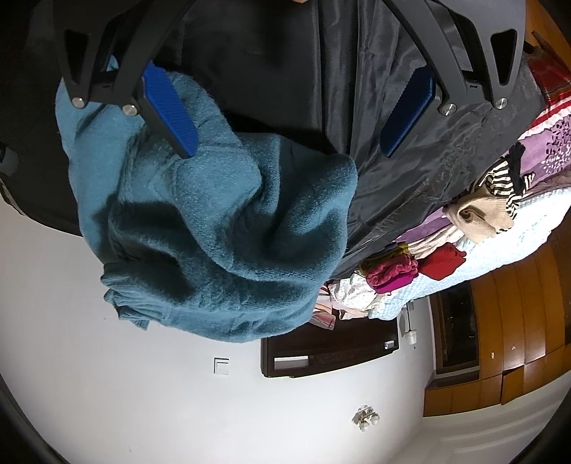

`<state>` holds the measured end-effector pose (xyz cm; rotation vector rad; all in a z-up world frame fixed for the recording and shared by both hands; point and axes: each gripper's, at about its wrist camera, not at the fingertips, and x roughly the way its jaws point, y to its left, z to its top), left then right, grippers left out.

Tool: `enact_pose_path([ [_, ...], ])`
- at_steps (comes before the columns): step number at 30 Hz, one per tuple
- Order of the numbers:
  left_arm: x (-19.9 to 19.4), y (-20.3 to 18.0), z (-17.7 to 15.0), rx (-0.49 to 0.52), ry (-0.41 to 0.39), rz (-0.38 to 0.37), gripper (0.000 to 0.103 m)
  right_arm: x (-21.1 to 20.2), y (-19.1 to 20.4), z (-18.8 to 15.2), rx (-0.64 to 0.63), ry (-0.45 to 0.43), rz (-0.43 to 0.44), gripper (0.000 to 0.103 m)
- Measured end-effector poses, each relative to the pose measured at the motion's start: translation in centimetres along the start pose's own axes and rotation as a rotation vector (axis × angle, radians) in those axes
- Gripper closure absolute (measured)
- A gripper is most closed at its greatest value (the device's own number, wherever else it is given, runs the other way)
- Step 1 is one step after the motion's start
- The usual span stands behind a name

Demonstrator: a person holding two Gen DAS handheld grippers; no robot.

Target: Fold clothes

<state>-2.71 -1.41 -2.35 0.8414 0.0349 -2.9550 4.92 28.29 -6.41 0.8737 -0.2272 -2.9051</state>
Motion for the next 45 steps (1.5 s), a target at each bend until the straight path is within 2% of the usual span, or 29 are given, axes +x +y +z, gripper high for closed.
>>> enact_pose_path([
  [7, 0.3, 0.3, 0.1, -0.003, 0.004, 0.017, 0.001, -0.5, 3.2, 0.7, -0.121, -0.048, -0.004, 0.001],
  [13, 0.5, 1.2, 0.2, -0.020, 0.003, 0.033, 0.001, 0.4, 6.8, 1.0, -0.243, -0.078, -0.053, 0.001],
  [18, 0.4, 2.1, 0.5, -0.037, -0.007, 0.050, 0.001, 0.7, 8.1, 1.0, -0.275, -0.117, -0.109, 0.001],
  [23, 0.7, 2.6, 0.6, -0.054, -0.003, 0.049, 0.001, 2.1, 7.8, 1.3, -0.252, -0.077, -0.048, 0.001],
  [27, 0.8, 2.4, 0.9, -0.050, 0.004, 0.024, 0.001, 2.9, 7.2, 1.6, -0.251, -0.078, -0.025, 0.001],
  [35, 0.2, 0.9, 3.0, -0.002, -0.030, 0.003, 0.001, 2.6, 4.8, 3.8, -0.209, -0.113, 0.051, 0.001],
  [41, 1.2, -0.4, 4.7, 0.029, -0.036, -0.040, 0.001, 2.3, 3.4, 3.8, -0.203, -0.146, 0.100, 0.001],
  [45, 2.3, -0.9, 5.1, 0.013, -0.025, -0.063, 0.001, 3.6, 2.3, 3.3, -0.168, -0.099, 0.136, 0.001],
])
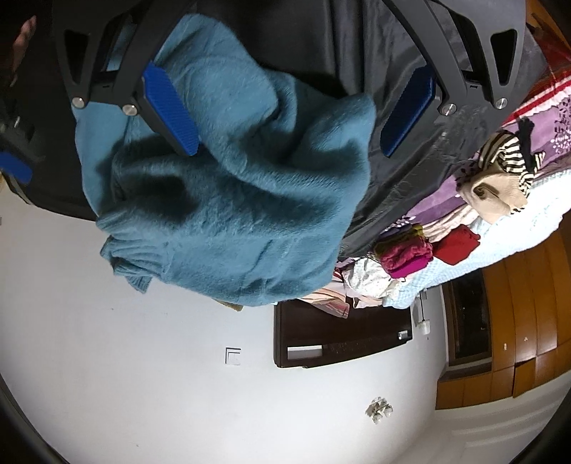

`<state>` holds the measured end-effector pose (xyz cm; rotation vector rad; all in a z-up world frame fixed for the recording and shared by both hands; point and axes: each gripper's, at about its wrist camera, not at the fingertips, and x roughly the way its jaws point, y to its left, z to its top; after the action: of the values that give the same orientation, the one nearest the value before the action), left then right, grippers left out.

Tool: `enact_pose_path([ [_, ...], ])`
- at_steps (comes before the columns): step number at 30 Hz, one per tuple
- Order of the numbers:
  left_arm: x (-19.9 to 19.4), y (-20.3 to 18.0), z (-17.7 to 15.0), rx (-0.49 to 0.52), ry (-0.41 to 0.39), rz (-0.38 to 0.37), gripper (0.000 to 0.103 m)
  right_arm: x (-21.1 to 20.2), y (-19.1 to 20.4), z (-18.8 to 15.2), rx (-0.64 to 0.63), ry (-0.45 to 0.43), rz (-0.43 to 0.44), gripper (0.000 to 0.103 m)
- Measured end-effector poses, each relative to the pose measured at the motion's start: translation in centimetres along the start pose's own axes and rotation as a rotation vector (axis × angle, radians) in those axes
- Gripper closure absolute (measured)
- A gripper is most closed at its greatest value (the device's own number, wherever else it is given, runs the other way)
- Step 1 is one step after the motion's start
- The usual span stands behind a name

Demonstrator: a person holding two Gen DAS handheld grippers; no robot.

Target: Fold clothes

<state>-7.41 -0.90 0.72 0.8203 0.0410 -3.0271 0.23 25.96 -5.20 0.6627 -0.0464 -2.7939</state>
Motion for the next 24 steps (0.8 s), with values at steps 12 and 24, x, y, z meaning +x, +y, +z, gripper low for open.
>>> enact_pose_path([
  [12, 3.5, -0.2, -1.6, -0.047, 0.038, -0.029, 0.001, 4.3, -5.3, 1.1, 0.067, 0.097, -0.035, 0.001],
  [24, 3.3, -0.7, -2.2, -0.027, -0.022, 0.038, 0.001, 4.8, -3.7, 2.8, 0.027, -0.070, -0.106, 0.001],
])
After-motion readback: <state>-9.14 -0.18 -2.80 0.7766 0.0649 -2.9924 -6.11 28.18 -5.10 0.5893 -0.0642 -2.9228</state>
